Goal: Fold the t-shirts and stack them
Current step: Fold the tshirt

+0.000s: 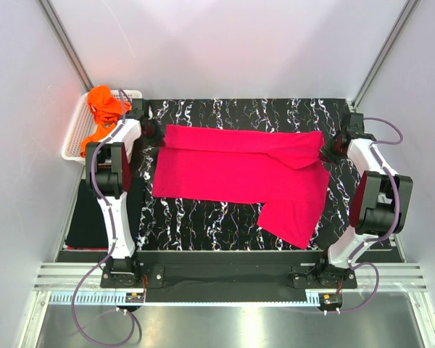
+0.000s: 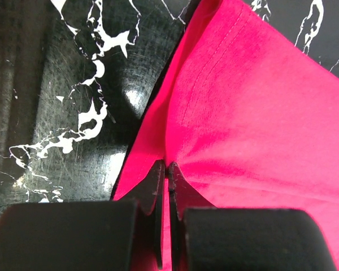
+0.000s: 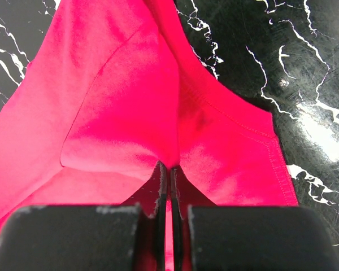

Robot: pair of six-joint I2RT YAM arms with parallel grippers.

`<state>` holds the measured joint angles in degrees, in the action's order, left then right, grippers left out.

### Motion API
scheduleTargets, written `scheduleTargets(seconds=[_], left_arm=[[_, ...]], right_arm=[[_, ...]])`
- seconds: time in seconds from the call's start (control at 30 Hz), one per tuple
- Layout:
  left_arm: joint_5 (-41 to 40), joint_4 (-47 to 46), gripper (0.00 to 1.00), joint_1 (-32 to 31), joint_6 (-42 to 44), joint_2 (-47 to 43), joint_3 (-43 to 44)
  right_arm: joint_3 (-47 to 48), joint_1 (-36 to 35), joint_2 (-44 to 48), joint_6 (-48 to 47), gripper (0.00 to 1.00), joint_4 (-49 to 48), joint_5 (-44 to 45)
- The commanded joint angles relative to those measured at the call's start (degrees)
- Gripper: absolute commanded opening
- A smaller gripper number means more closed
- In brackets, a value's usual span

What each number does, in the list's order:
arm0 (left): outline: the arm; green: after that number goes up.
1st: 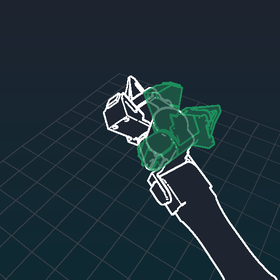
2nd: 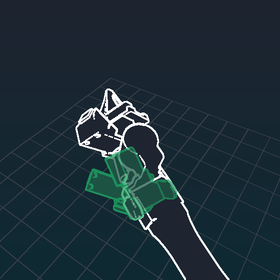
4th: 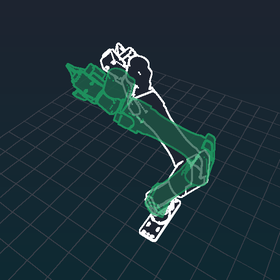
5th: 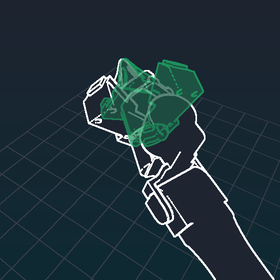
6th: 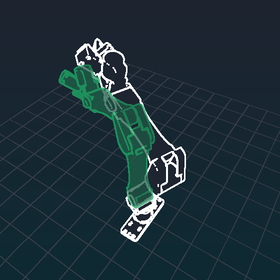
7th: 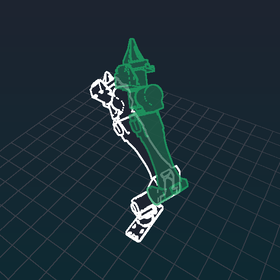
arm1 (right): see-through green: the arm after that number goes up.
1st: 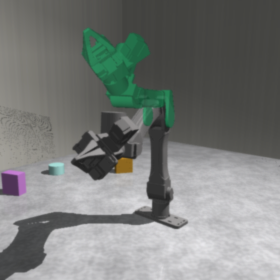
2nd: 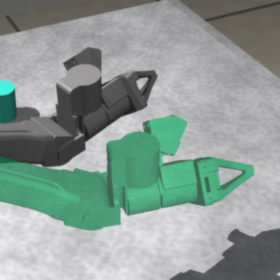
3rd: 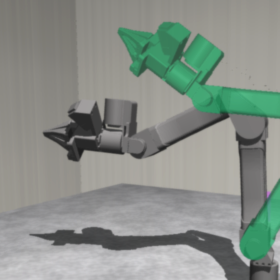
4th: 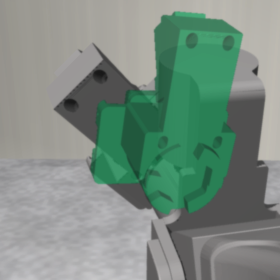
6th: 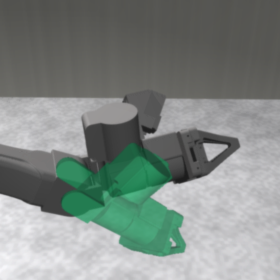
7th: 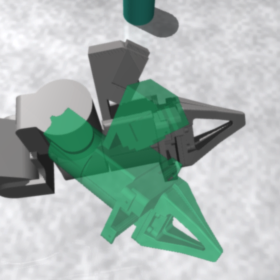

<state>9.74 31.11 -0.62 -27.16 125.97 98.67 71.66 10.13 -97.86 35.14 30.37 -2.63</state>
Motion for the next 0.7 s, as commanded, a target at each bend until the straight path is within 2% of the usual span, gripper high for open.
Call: scheduleTargets(seconds=[0.0,0.23,0.27,0.3,0.37,0.4,0.43,0.5,0.6,0.67], left_arm=[[-1.1,-0.3,0.01,0.6,1.2,0.4,2.8],[-2.7,0.5,0.04,0.6,1.8,0.6,3.5],[-2.8,1.1,0.08,0.5,1.9,0.6,3.6],[-3.7,1.7,0.18,0.5,1.9,0.3,3.7],[-4.8,3.0,0.26,0.5,1.9,-0.7,2.8],[-5.3,3.6,0.29,0.5,1.7,-1.6,2.4],[-5.6,4.2,0.38,0.5,1.4,-3.6,1.3],[-5.7,4.2,0.45,0.4,0.7,-5.6,0.5],[-4.0,4.1,0.47,0.2,0.1,-6.6,1.6],[-2.6,3.9,0.42,-0.3,0.0,-4.9,4.1]], right_arm=[[-0.3,0.3,0.7,0.8,0.01,-1.4,0.3],[-0.3,0.3,-0.5,1.2,0.02,-1.3,-0.6],[-0.5,0.3,-0.5,1.2,0.06,-1.1,-0.7],[-0.6,0.3,-0.4,0.6,0.08,-0.8,-1.1],[-0.6,0.3,-0.1,-0.2,0.13,2.3,-0.4],[-0.8,0.3,0.6,-0.8,0.24,3.6,0.0],[-1.0,0.3,1.1,-1.4,0.33,4.6,0.4],[0.1,0.3,1.5,-3.7,0.5,4.3,2.1],[8.4,0.4,-4.0,-8.7,0.58,3.5,4.2],[16.1,0.6,-8.0,-10.4,0.59,3.5,4.6]])
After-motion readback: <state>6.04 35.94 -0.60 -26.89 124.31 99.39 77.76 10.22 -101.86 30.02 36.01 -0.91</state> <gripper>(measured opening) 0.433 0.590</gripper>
